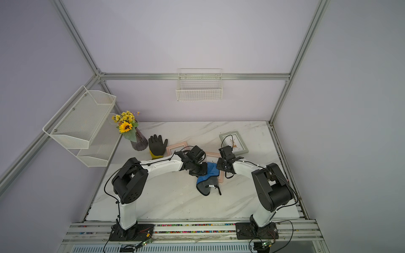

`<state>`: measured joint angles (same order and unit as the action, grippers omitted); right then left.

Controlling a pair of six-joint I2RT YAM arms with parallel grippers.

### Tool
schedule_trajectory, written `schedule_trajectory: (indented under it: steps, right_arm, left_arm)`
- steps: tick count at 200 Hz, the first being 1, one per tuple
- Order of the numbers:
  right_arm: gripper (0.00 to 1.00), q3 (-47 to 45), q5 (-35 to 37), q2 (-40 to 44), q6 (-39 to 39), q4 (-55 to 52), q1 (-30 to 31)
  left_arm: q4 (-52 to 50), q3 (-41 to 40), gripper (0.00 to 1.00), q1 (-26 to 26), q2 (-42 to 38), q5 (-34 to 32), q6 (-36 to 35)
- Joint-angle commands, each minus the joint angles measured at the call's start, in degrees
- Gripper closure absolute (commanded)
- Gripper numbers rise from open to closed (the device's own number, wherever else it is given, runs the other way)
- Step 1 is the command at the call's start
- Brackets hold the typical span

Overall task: Wipe the picture frame with a cloth
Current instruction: Wipe the dirt from the picture frame.

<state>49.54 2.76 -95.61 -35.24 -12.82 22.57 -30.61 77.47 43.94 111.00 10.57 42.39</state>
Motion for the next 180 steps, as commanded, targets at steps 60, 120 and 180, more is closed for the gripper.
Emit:
schedule_trajectory:
  steps: [60, 120, 180]
  right_arm:
    - [0.77, -0.5, 1.3, -0.4, -0.2, -4.3, 0.1]
    - [0.77, -0.8, 0.9, -1.2, -0.3, -3.3, 0.1]
    - [0.77, -0.9, 0.8, -1.4, -0.4, -3.1, 0.1]
  left_arm:
    - [-8.2, 16.1, 1.0, 7.2, 11.0, 0.0, -2.0]
    - [-7.2, 5.3, 1.0, 0.4, 3.9, -3.4, -2.9]
    - [-6.0, 8.7, 1.0, 2.2, 5.6, -0.9, -2.3]
